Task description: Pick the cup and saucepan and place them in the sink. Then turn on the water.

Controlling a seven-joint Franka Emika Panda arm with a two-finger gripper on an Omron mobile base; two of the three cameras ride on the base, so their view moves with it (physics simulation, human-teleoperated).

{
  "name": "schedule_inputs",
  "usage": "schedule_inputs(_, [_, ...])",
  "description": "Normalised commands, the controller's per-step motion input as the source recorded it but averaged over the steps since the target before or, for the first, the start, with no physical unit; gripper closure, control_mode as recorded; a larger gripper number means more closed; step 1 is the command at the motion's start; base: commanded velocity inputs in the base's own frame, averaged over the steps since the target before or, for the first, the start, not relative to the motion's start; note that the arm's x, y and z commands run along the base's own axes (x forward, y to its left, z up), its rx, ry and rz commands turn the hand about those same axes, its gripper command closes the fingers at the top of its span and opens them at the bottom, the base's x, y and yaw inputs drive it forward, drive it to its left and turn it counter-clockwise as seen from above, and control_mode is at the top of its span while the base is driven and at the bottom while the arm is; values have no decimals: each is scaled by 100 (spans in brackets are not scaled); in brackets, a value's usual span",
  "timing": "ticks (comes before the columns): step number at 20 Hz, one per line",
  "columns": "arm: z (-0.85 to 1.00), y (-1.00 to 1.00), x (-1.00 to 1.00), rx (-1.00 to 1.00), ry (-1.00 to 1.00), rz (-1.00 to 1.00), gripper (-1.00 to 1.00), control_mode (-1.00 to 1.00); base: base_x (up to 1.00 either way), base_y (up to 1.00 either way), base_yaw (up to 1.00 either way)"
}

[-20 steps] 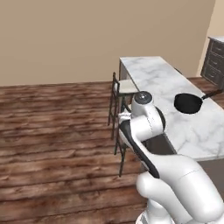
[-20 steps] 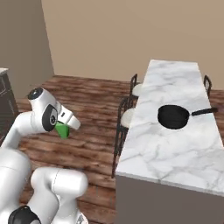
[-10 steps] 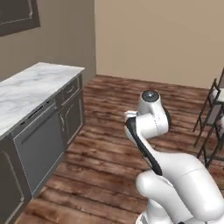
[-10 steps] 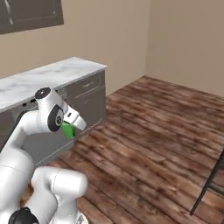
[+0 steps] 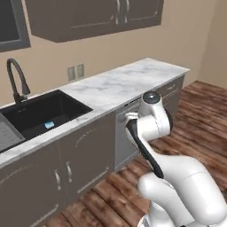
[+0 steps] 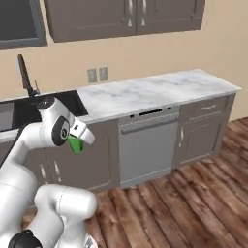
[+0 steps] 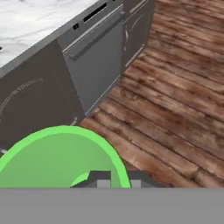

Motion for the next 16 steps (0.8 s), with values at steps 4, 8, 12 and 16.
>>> schedule_inputs(4, [0,0,0,0,0,0,100,100,-1,38,61])
schedule_inputs(8, [0,0,0,0,0,0,100,100,54,38,28])
schedule_inputs(12, [0,0,0,0,0,0,100,100,66,4,28])
schedule_inputs(16, [0,0,0,0,0,0,100,100,89,-21,35])
